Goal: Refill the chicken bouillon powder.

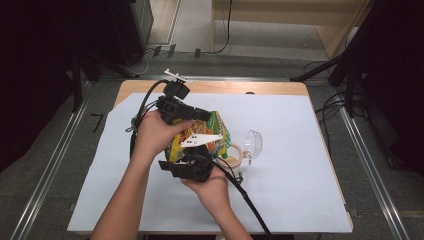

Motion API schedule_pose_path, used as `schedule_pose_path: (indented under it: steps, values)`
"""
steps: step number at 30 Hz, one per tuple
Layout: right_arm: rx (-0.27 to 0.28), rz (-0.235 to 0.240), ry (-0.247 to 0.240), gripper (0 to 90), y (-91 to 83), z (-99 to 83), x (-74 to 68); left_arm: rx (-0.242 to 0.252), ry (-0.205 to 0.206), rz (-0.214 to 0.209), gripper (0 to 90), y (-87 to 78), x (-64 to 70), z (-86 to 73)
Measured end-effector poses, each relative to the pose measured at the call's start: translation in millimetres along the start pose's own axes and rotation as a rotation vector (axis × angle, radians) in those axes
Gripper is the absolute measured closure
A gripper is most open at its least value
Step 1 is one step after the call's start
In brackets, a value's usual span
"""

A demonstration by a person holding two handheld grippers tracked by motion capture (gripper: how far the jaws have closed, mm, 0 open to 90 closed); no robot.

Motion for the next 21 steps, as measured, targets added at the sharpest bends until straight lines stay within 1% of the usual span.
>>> schedule_pose_path:
  steps: [21]
  values:
    - [-0.002,-0.001,0.000,66.7,0.2,0.0,-1.2,-0.009,-0.014,-0.008,77.2,0.2,-2.4,-0.8]
Point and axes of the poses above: each handheld gripper's, and its own axes: y roughly forward along the jaws, z roughly out of its top, x roughly to its right, the point moved 10 cm from there along y, roughly forward along the jaws, and after that the axes turned 7 degrees about -y, right-handed, at the moved point
